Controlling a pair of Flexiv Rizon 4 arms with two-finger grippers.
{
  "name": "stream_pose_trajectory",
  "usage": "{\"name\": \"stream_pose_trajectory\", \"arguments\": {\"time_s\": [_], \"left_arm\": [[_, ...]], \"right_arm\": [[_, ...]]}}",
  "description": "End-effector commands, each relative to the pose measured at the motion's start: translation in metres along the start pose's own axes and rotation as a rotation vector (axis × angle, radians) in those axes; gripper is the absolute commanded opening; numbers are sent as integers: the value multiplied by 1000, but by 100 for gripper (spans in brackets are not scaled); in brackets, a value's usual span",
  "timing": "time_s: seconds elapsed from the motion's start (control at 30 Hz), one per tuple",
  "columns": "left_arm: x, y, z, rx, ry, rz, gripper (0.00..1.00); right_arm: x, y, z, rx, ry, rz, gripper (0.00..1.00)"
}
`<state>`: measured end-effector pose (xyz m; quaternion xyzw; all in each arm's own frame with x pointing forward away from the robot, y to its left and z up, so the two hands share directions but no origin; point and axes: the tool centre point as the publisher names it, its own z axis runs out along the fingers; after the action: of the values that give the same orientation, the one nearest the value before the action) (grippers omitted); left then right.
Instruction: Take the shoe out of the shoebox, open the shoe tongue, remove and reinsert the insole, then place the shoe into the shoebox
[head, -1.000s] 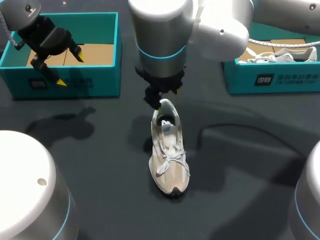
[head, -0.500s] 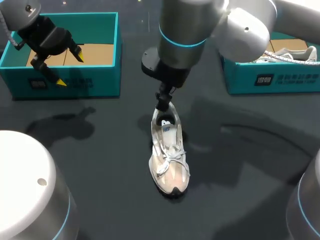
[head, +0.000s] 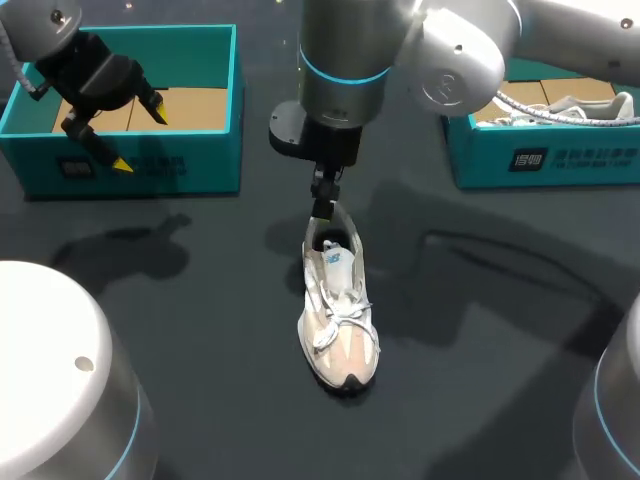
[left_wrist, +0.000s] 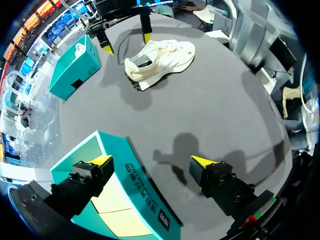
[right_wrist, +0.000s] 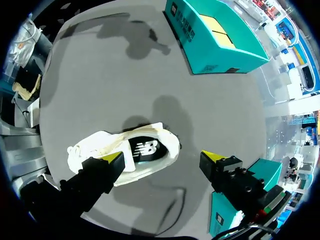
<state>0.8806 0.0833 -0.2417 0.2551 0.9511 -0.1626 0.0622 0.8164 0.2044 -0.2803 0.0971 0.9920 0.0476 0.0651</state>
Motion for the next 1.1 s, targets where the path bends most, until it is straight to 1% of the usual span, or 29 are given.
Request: {"name": "stream_pose_trajectory", "arguments": {"time_s": [0.03,0.2,0.47,0.77,0.93,0.97,1.0,1.07,1.1], "left_arm": [[0,0,0,-2,2,1,100],[0,0,0,-2,2,1,100],[0,0,0,-2,2,1,100],[0,0,0,-2,2,1,100],[0,0,0,-2,2,1,100],[0,0,0,-2,2,1,100],[0,0,0,-2,2,1,100],[0,0,0,-2,2,1,100],[0,0,0,-2,2,1,100]], "right_arm": [[-7,3,20,1,21,-25,100],[-13,0,35,19,35,-56,100],[-14,-2,54,29,40,-126,100],[-20,-10,74,35,58,-147,100],[-22,-11,83,29,71,-157,91],[-23,-11,85,28,74,-158,84],[-23,-11,87,28,77,-159,80],[-24,-10,91,24,84,-161,76],[-25,-11,93,23,88,-162,76]]}}
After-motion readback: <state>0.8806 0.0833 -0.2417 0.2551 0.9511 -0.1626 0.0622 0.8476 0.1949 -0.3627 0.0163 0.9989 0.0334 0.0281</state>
